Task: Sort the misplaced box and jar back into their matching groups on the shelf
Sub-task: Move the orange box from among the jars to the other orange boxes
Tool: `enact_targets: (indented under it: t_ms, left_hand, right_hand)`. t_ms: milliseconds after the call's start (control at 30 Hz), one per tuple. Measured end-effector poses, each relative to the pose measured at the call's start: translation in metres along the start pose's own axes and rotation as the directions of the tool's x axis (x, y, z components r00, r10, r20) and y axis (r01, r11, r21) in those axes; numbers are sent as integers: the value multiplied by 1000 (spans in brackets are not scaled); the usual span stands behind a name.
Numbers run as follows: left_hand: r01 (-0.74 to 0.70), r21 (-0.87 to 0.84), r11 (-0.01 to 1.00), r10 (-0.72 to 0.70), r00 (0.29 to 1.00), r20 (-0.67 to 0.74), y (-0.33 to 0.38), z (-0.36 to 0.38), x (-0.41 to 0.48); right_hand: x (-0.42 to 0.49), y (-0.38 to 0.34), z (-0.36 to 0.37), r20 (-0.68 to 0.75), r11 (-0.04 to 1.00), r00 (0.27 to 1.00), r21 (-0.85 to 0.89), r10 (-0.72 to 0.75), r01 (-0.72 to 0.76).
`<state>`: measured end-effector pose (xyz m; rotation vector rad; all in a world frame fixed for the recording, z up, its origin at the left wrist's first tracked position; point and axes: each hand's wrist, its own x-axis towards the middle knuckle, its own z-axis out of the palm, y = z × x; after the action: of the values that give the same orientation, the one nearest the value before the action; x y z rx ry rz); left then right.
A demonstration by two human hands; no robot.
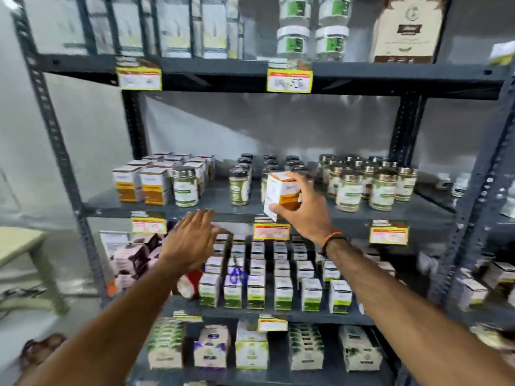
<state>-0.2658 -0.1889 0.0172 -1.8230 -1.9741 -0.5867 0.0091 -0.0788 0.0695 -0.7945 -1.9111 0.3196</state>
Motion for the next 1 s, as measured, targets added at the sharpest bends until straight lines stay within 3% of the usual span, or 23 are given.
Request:
enact_targets:
  t_ms: [200,433,533,700,1000]
  left_hand:
    - [184,70,980,-181,982,-46,-165,-25,-28]
    - [192,31,981,-191,981,-32,-291,-29,7]
    - [204,22,979,-204,979,14,-313,-19,16]
    - [135,164,977,-142,989,29,-325,15,11]
    - [163,199,966,-175,984,44,-307,36,19]
  right_hand:
    - [23,-52,126,9,999,1000,41,29,-29]
    - [58,-80,211,-131,980,979,-105,154,-168]
    - [65,-81,229,-112,966,976,-157,189,-205]
    - [71,-74,250,-117,931,957,-229,264,-284]
    - [77,-74,259,-123,917,965,-305,230,-257]
